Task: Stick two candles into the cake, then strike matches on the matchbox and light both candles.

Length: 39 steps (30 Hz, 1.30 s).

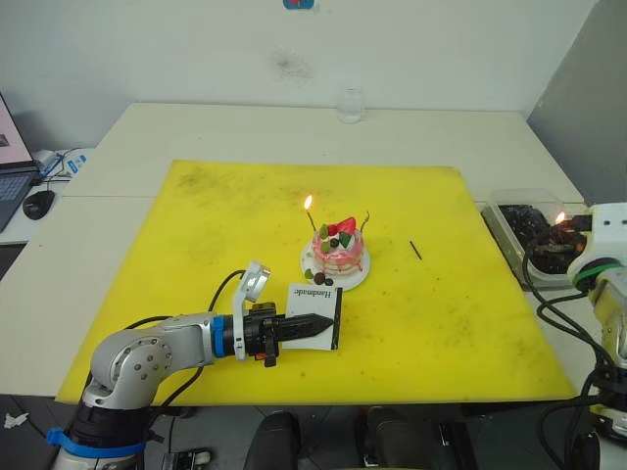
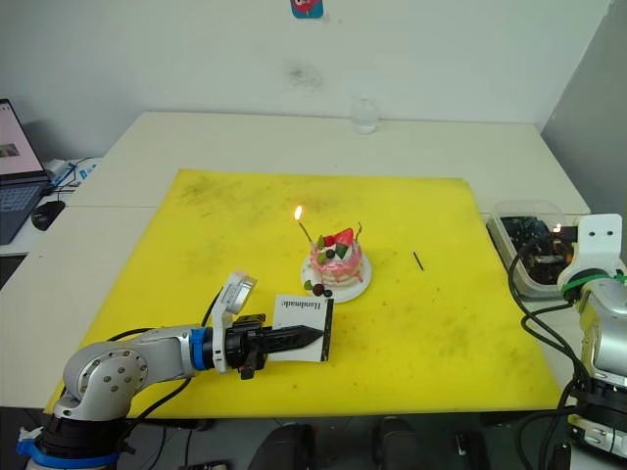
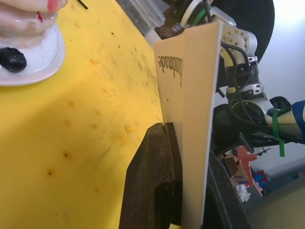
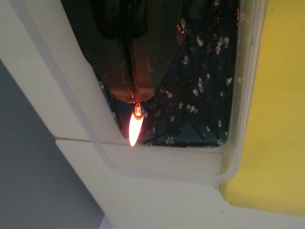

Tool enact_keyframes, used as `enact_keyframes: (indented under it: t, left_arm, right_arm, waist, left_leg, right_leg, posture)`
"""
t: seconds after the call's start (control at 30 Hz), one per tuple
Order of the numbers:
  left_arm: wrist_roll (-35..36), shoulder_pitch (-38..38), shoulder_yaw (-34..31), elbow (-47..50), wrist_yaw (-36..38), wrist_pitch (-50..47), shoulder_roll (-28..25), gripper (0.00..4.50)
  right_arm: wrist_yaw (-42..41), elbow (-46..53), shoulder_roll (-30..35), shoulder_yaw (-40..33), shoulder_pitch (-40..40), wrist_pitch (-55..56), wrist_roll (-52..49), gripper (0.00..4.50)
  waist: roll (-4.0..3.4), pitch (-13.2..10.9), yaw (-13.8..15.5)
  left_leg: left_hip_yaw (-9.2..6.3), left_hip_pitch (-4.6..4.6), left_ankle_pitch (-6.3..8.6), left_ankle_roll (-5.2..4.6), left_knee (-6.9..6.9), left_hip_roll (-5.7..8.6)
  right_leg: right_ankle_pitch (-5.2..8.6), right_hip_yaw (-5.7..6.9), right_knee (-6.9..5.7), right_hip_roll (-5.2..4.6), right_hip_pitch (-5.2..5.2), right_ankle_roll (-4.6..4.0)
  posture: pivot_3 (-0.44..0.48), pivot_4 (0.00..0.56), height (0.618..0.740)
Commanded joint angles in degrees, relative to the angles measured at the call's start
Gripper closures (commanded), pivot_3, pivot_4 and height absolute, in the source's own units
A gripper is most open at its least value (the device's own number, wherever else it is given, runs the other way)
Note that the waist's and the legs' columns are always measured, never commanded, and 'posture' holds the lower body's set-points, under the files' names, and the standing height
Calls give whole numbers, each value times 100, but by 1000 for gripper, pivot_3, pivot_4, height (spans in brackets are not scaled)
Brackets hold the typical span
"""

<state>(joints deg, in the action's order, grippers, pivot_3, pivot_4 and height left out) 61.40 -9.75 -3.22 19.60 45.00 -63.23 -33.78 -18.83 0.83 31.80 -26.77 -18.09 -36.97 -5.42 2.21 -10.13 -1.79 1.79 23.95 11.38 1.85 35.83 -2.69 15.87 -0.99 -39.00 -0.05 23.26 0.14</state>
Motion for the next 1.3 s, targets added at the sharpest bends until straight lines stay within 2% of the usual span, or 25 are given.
enact_keyframes:
  t: [0.03, 0.23, 0.33, 0.37, 0.57, 0.7, 0.8, 0.93, 1.03, 1.3]
  left_arm:
    - [37, 10, -92, 162, -62, 84, 4, 4500]
    - [54, 50, -126, 166, -108, 80, -24, 4500]
    - [55, 48, -131, 157, -103, 83, -33, 4500]
    - [53, 41, -135, 146, -97, 84, -36, 4500]
    - [28, 22, -151, 108, -63, 86, -66, 4500]
    - [37, 15, -157, 112, -69, 70, -88, 4500]
    - [41, 9, -156, 124, -83, 64, -91, 4500]
    - [49, 34, -161, 164, -103, 61, -94, 4500]
    - [65, 75, -180, 213, -133, 59, -90, 4500]
    - [103, 152, -217, 300, -200, 54, -101, 4500]
  right_arm:
    - [257, 5, 106, -104, -219, 171, -53, 3475]
    - [461, 555, 34, -159, -172, 184, -222, 1295]
    - [107, 1154, 72, -70, -51, 328, -543, 182]
    - [-122, 1440, 120, 16, 51, 357, -680, 20]
    - [-764, 2523, 68, 411, 655, 187, -1313, 20]
    - [-769, 2711, -252, 1095, 1027, 272, -1325, 20]
    - [-727, 2425, -433, 1582, 1040, 463, -1124, 20]
    - [-556, 1535, -666, 2076, 751, 966, -701, 20]
    - [-456, 960, -859, 2226, 511, 1122, -577, 20]
    - [-323, 192, -1150, 2493, 163, 1607, -272, 20]
  waist:
    - [-1, 0, 0]
    - [-2, -1, 2]
    - [-4, -2, 1]
    - [-4, -2, 3]
    - [-4, -2, 12]
    - [-4, -2, 8]
    - [-4, -2, 4]
    - [-4, -2, 11]
    - [-4, -2, 12]
    - [-4, -2, 11]
  left_leg:
    - [0, 0, 0, 0, 0, 0]
    - [-1, 1, 0, 0, -1, -1]
    - [-2, 1, 0, 0, -1, -2]
    - [-2, 0, 0, 0, -1, -2]
    - [-8, 1, 0, 0, -2, -5]
    - [-8, -1, 0, 0, 1, -7]
    - [-7, -2, 0, 0, 1, -7]
    - [-7, -1, 0, 0, 4, -3]
    - [-6, 0, 0, 0, 3, -1]
    - [-9, 2, 0, 0, 1, -5]
  right_leg:
    - [0, 0, 0, 1, 0, 0]
    - [0, 1, 0, 1, 0, 1]
    - [0, 1, 1, 1, 0, 1]
    - [0, 1, 1, 1, 0, 1]
    - [1, 7, 2, 0, -2, 1]
    - [1, 5, 2, -5, -4, 1]
    - [-1, 4, 0, -5, -3, 2]
    - [-1, 5, 1, -5, -3, 3]
    - [-1, 4, 2, -3, -3, 3]
    - [-1, 7, 1, -2, -1, 2]
  posture:
    - [0, 150, 740]
    - [0, 150, 740]
    - [0, 150, 740]
    - [0, 150, 740]
    - [0, 150, 740]
    - [0, 150, 740]
    - [0, 150, 740]
    - [0, 150, 740]
    - [0, 150, 740]
    - [0, 150, 740]
